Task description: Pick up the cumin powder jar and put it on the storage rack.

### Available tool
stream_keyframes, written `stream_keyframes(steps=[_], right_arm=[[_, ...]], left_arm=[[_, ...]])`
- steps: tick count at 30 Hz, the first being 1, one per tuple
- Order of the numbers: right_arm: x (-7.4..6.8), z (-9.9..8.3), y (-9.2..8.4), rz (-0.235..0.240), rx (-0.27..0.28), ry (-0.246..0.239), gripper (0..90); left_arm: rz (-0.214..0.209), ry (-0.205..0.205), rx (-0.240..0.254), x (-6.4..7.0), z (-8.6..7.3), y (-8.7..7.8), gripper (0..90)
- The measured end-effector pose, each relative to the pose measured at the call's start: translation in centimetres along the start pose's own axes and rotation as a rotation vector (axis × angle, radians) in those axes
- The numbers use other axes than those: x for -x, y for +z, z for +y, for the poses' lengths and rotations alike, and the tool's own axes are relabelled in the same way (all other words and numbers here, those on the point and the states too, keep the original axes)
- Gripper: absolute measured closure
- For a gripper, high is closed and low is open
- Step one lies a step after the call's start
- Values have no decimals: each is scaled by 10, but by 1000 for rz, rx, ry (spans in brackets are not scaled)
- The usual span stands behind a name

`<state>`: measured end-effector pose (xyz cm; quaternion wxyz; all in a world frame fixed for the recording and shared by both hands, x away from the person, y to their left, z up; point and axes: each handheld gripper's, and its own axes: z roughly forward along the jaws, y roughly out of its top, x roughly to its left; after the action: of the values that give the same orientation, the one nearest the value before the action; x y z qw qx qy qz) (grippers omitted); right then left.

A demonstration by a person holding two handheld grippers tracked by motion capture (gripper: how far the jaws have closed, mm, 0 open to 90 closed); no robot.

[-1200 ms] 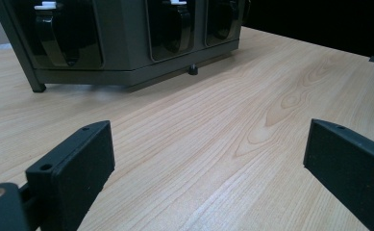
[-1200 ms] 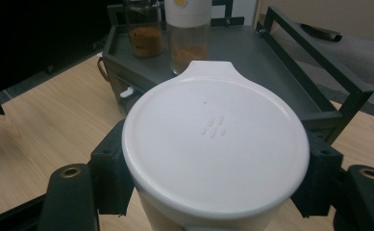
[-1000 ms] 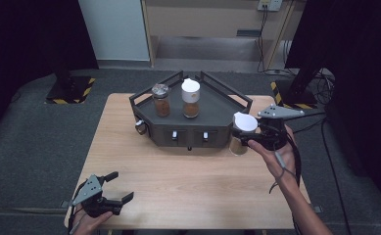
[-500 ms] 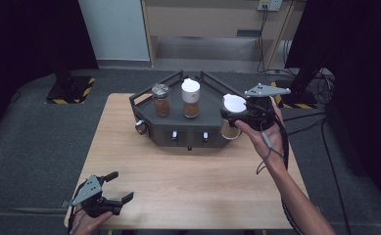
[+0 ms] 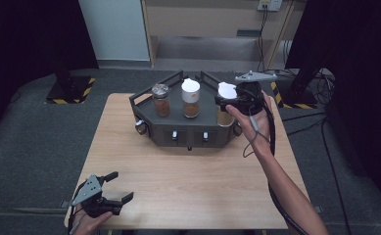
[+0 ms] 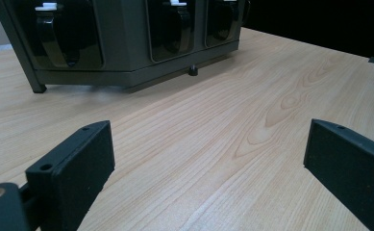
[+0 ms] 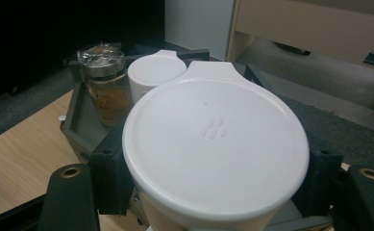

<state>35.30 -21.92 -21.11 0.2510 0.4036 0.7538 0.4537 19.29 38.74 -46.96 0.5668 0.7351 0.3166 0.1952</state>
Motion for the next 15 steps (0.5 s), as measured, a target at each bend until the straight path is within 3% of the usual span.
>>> stream_keyframes(steps=[6, 15], right_arm=[[-3, 3, 14, -42, 2, 0, 306], [4, 5, 39, -88, 12, 20, 306]], left_arm=[[0, 1, 0, 0, 0, 0, 24], [0, -2, 4, 0, 0, 0, 23]])
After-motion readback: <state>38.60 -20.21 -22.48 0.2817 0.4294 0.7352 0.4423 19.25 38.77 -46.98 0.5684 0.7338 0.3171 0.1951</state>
